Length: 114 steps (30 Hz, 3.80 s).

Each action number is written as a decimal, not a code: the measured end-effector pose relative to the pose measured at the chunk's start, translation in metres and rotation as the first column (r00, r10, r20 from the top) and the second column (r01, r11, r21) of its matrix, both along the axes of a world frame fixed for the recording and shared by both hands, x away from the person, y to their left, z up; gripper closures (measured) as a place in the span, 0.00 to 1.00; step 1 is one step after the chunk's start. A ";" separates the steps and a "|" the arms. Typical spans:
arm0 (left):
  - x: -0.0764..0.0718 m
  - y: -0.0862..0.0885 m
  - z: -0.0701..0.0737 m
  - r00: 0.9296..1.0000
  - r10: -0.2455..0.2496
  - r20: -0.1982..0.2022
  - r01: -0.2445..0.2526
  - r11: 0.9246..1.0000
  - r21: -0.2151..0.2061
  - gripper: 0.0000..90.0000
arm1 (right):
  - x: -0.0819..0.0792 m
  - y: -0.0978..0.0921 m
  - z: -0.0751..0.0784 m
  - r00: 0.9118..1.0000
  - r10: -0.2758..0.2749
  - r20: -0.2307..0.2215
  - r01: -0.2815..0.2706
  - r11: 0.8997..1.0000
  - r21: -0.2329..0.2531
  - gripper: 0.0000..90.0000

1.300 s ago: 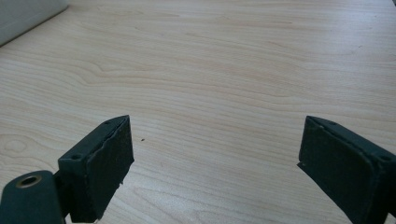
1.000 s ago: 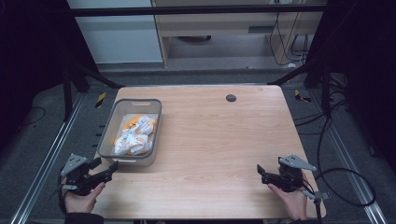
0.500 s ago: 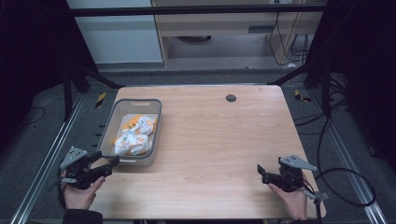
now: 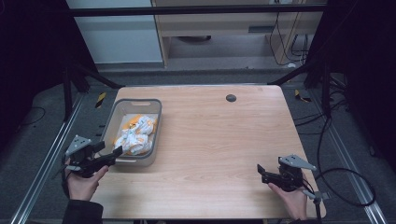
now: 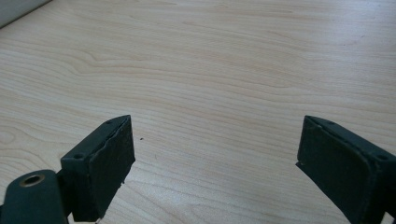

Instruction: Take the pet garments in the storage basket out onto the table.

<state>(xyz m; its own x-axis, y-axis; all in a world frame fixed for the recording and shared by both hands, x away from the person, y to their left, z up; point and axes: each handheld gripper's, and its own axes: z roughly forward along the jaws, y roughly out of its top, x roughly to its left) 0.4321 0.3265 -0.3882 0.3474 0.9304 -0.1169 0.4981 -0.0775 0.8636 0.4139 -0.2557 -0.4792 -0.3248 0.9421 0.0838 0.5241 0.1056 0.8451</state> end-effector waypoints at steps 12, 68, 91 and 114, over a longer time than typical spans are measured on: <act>0.022 -0.002 0.007 1.000 0.003 -0.023 -0.003 1.000 0.016 0.26 | 0.001 0.000 -0.001 1.000 -0.003 -0.006 0.003 1.000 -0.005 0.12; 0.127 -0.030 0.005 0.941 0.035 -0.337 0.030 0.982 0.187 0.29 | 0.004 0.000 -0.002 0.999 0.009 -0.032 -0.010 1.000 -0.012 0.12; 0.135 -0.033 -0.021 0.865 0.005 -0.501 0.088 0.983 0.162 0.41 | 0.006 0.001 -0.005 0.999 0.021 -0.045 -0.022 0.999 -0.029 0.12; 0.139 -0.038 -0.035 0.811 0.015 -0.585 0.124 0.973 0.196 0.86 | 0.007 0.002 -0.005 0.998 0.026 -0.056 -0.028 0.999 -0.027 0.12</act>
<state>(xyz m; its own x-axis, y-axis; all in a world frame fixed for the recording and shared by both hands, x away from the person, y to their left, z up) 0.5713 0.2882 -0.4232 0.3298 0.9373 -0.1125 0.8885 -0.2679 0.3727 0.4205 -0.2540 -0.4840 -0.3458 0.9352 0.0762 0.5666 0.1434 0.8114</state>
